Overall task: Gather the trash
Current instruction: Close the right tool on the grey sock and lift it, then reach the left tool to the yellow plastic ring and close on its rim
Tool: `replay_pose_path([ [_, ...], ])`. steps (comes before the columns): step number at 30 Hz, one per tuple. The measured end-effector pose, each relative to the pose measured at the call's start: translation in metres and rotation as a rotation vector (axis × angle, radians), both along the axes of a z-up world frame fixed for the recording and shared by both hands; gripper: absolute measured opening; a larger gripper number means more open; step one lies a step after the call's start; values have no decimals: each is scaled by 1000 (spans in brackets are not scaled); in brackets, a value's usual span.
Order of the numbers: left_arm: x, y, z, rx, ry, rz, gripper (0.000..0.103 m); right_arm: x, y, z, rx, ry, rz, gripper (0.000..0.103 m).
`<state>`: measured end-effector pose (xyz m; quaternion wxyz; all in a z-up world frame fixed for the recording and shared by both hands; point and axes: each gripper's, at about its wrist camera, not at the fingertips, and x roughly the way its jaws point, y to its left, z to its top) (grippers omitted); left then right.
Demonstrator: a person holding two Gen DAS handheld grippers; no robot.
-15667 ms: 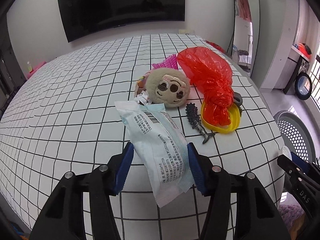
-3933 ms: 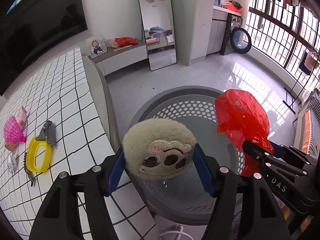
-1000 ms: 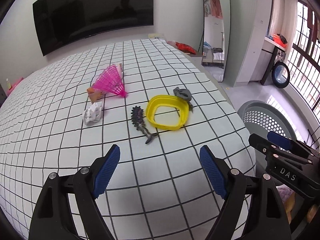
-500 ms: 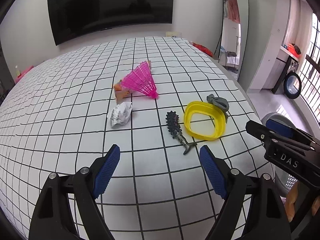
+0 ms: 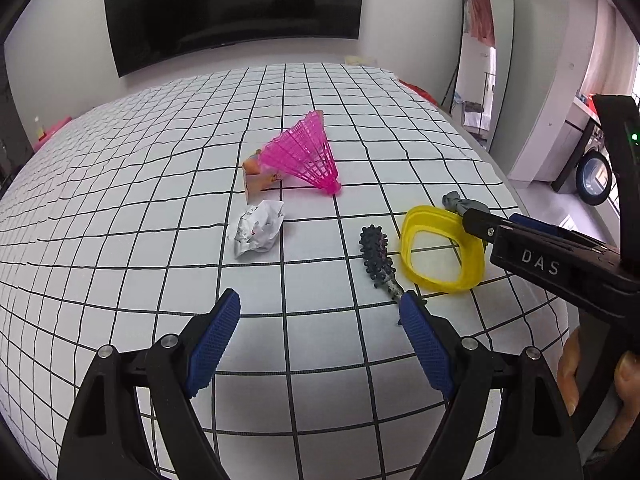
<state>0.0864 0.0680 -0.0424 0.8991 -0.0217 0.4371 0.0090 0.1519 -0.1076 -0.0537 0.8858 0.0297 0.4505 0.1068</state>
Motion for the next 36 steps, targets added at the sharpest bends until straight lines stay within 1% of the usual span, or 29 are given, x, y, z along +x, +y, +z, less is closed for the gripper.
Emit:
replay_pose_path([
  [6,3,0,-3,-8,9,-1,80,9,-1,-7,8,18,-3,60],
  [8,3,0,-3,-9,9,-2,80,11,-2,-8,17,22,-3,58],
  [10,4,-1,-3,-9,9,-4,80,12,-2,-9,21,30,-2,49],
  [14,3,-2,-3,-10,9,-5,80,12,-1,-9,30,35,6,39],
  [16,2,-2,-2,-10,8,-4,80,11,-2,-9,32,34,9,30],
  [18,2,-3,-2,-10,8,-5,80,10,-1,-8,35,32,14,23],
  [28,0,-10,0,-7,4,-17,80,1,-8,1,57,1,18,12],
  [36,2,-23,0,-15,17,-48,80,-13,-28,9,62,-25,-17,10],
])
